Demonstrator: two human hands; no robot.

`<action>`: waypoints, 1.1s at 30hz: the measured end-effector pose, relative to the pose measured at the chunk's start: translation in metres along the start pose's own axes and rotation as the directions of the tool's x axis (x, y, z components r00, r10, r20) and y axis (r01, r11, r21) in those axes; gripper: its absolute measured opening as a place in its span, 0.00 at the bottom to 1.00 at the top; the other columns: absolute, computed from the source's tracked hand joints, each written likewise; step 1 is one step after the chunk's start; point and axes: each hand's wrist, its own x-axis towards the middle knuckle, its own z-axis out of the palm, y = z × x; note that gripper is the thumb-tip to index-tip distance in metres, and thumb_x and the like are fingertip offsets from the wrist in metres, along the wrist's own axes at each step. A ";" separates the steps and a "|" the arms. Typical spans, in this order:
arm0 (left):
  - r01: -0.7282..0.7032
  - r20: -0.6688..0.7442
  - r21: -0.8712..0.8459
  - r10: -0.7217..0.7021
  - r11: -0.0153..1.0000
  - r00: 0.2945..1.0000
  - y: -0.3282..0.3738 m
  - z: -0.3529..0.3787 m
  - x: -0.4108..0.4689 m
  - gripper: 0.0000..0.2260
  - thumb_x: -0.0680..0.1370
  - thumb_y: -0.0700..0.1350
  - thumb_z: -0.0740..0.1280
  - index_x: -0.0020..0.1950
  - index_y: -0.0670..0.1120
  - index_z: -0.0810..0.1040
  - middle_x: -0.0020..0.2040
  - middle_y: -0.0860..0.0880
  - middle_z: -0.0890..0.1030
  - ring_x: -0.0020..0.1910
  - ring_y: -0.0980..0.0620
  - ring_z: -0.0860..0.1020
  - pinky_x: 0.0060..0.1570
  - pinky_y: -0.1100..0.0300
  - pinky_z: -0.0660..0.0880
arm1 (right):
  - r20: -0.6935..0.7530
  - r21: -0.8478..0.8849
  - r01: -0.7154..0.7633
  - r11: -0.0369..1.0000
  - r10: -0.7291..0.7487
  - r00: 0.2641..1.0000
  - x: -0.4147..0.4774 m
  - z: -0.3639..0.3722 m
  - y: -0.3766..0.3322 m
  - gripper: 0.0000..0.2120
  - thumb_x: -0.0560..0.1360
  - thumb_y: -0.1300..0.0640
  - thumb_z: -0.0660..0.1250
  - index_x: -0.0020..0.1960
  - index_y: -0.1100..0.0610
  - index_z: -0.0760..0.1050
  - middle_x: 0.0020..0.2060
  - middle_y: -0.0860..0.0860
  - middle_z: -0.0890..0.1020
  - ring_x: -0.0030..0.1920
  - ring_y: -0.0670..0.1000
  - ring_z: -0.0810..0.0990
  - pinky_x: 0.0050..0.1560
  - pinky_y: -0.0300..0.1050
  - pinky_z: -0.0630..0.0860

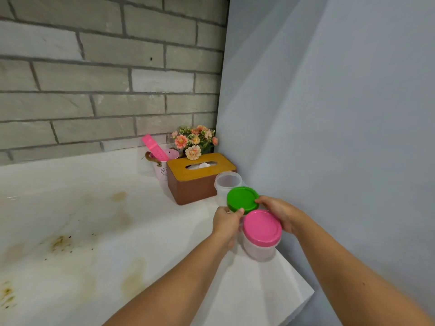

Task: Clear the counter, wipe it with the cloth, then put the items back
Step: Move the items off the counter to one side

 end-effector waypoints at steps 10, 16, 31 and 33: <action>0.042 -0.048 -0.008 -0.042 0.999 0.998 -0.011 0.017 0.006 0.16 0.75 0.44 0.68 0.59 0.42 0.69 0.56 0.42 0.78 0.52 0.44 0.80 0.52 0.44 0.78 | -0.025 -0.100 -0.026 0.995 0.024 0.999 0.015 -0.014 0.000 0.09 0.79 0.53 0.57 0.48 0.56 0.74 0.38 0.55 0.79 0.33 0.52 0.76 0.37 0.45 0.74; 0.039 -0.078 0.000 -0.039 0.999 0.996 -0.007 0.018 0.000 0.18 0.76 0.44 0.68 0.62 0.42 0.67 0.58 0.42 0.76 0.53 0.43 0.79 0.51 0.45 0.79 | -0.047 -0.242 -0.006 0.970 -0.005 0.999 0.012 -0.011 -0.008 0.12 0.80 0.54 0.54 0.43 0.56 0.72 0.35 0.55 0.77 0.31 0.51 0.74 0.32 0.42 0.72; -0.004 -0.206 0.036 0.011 0.999 0.978 0.013 0.001 -0.013 0.21 0.79 0.48 0.63 0.69 0.44 0.64 0.55 0.45 0.72 0.55 0.45 0.74 0.52 0.53 0.75 | -0.113 -0.638 0.305 0.707 -0.478 0.871 0.019 0.011 -0.041 0.21 0.79 0.51 0.59 0.69 0.59 0.68 0.65 0.61 0.71 0.65 0.59 0.71 0.65 0.49 0.68; -0.037 -0.245 0.016 0.040 0.999 0.969 0.020 -0.006 -0.018 0.17 0.79 0.47 0.62 0.66 0.44 0.66 0.54 0.45 0.73 0.54 0.45 0.74 0.51 0.53 0.75 | -0.106 -0.631 0.371 0.681 -0.550 0.829 0.017 0.022 -0.049 0.18 0.79 0.51 0.60 0.65 0.59 0.72 0.61 0.60 0.74 0.61 0.59 0.74 0.62 0.49 0.70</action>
